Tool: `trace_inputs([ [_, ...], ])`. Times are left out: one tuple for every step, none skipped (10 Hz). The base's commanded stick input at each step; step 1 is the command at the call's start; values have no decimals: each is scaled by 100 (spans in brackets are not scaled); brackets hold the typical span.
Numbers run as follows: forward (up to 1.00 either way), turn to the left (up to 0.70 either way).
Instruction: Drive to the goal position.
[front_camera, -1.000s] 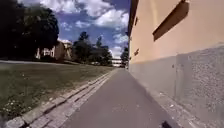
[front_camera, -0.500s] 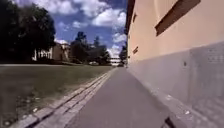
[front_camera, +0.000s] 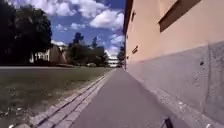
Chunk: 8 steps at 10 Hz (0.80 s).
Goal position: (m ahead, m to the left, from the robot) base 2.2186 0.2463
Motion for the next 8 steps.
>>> trace_inputs([
  [85, 0],
  [85, 0],
  [85, 0],
  [85, 0],
  [85, 0],
  [85, 0],
  [85, 0],
  [85, 0],
])
